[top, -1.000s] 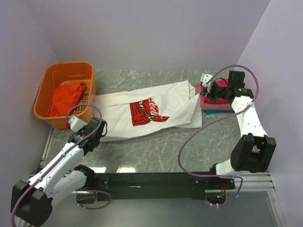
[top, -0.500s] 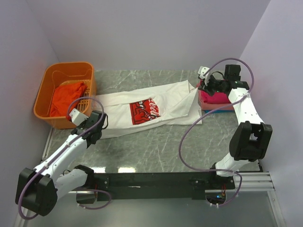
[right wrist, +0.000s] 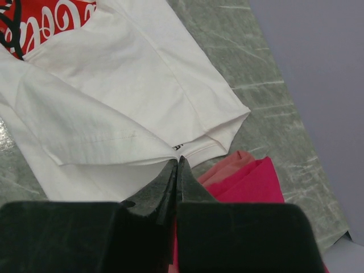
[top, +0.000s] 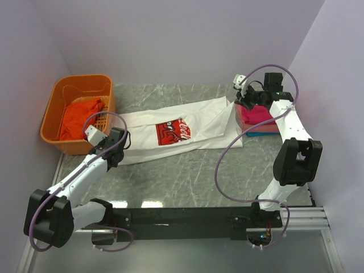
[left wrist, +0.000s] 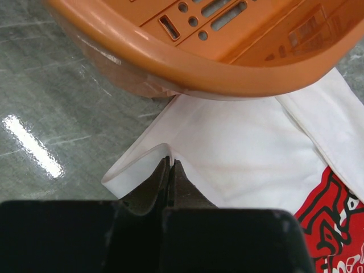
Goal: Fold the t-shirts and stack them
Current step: Fold the tshirt
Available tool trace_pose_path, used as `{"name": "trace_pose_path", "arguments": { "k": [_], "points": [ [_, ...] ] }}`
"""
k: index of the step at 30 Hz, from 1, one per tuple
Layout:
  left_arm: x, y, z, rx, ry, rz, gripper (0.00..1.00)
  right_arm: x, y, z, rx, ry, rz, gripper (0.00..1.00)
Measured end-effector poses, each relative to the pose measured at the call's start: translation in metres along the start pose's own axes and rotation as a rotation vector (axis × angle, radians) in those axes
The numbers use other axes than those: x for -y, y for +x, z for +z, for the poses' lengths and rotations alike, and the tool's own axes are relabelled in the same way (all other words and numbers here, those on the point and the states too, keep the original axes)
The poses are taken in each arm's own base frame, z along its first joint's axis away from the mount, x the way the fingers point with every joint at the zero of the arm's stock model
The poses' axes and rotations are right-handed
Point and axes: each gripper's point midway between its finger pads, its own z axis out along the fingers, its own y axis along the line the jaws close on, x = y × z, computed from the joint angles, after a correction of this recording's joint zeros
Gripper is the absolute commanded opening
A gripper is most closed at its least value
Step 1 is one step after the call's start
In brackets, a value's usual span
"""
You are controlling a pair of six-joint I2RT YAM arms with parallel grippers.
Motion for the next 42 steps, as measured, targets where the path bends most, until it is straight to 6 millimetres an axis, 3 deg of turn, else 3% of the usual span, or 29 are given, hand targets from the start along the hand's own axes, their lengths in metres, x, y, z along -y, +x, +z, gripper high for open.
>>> {"name": "trace_pose_path", "arguments": {
  "k": [13, 22, 34, 42],
  "points": [
    [0.000, 0.002, 0.016, 0.011, -0.044, 0.048, 0.00, 0.002, -0.024, 0.019, -0.012, -0.004, -0.053, 0.00],
    [0.003, 0.002, 0.022, 0.021, -0.056, 0.070, 0.00, 0.008, -0.022, 0.030, -0.036, 0.004, -0.029, 0.00],
    [0.005, 0.006, 0.033, 0.017, -0.080, 0.101, 0.00, 0.024, -0.034, 0.030, -0.035, 0.047, -0.018, 0.00],
    [0.010, 0.002, 0.038, 0.036, -0.087, 0.104, 0.00, 0.028, -0.029, 0.047, -0.058, 0.040, -0.001, 0.00]
  ]
}}
